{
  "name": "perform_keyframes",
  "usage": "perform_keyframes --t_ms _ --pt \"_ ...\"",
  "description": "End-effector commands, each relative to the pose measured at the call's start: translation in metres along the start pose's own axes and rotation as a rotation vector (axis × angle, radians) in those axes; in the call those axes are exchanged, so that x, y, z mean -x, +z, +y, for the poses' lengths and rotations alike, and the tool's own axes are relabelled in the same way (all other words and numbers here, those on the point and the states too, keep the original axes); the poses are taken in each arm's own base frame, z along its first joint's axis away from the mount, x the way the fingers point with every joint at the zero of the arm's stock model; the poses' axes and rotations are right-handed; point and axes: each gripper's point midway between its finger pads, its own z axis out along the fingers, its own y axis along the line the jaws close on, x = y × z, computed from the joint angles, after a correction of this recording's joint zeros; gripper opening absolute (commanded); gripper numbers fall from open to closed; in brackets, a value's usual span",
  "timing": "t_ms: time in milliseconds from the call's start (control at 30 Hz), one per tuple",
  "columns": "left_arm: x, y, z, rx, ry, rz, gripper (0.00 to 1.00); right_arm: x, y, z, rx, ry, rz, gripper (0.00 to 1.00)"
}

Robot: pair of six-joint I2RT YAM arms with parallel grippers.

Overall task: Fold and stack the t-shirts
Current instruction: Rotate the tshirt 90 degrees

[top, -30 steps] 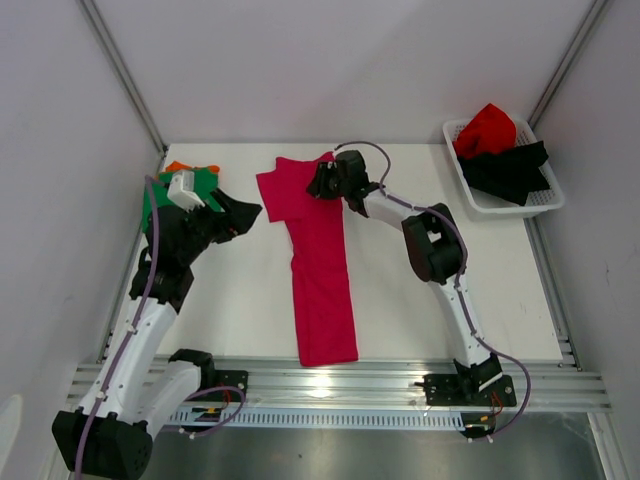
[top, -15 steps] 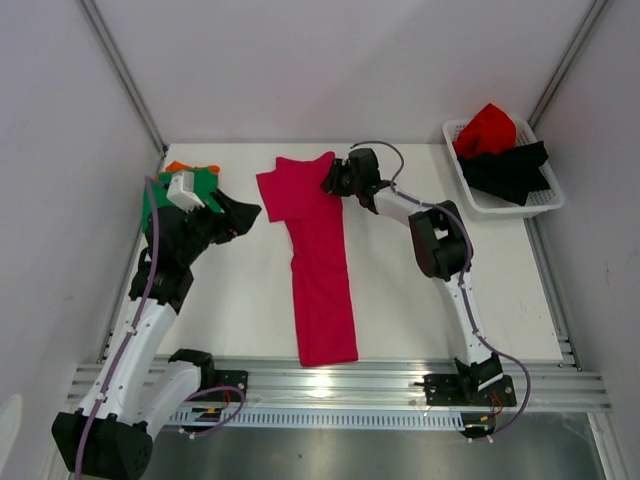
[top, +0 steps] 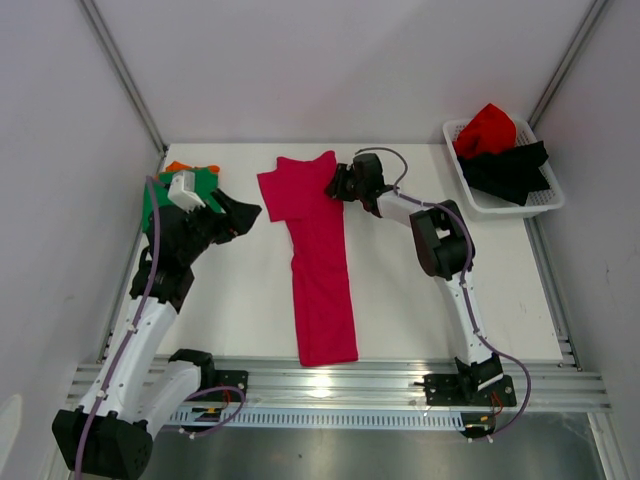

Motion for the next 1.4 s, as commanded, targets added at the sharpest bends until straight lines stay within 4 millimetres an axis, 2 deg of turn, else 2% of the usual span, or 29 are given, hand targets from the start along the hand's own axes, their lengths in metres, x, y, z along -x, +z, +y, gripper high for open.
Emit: perform_keyframes --t_ms 0,533,767,900,1100,1167,1233,1267,1333,1367 --pt "0.006 -0.001 -0.002 -0.008 0.018 -0.023 0.87 0.031 -0.018 0.007 -0.015 -0.030 -0.059 0.36" --pt "0.003 0.000 -0.001 -0.011 0.013 -0.019 0.87 0.034 -0.047 -0.044 -0.112 0.003 -0.075 0.36" --pt "0.001 0.002 -0.001 -0.019 0.007 -0.010 0.87 0.027 -0.046 -0.051 -0.107 0.020 -0.065 0.36" --pt "0.000 0.001 -0.001 -0.020 0.015 -0.008 0.87 0.034 -0.049 -0.043 -0.071 0.021 -0.094 0.36" --pt "0.001 0.001 -0.003 -0.031 0.024 -0.008 0.88 0.064 -0.067 -0.011 0.014 -0.012 -0.148 0.36" --pt "-0.002 0.001 -0.006 -0.047 0.016 0.001 0.88 0.077 -0.078 0.004 0.053 -0.027 -0.173 0.36" --pt "-0.004 0.002 -0.008 -0.065 0.001 0.006 0.88 0.082 -0.087 0.014 0.078 -0.033 -0.181 0.37" --pt "-0.011 0.002 -0.009 -0.084 -0.004 0.026 0.88 0.092 -0.096 0.025 0.096 -0.042 -0.199 0.37" --pt "-0.018 0.004 -0.008 -0.092 -0.022 0.039 0.88 0.089 -0.106 0.034 0.107 -0.041 -0.193 0.37" --pt "-0.024 0.005 -0.007 -0.092 -0.029 0.054 0.88 0.099 -0.119 0.045 0.128 -0.050 -0.221 0.38"
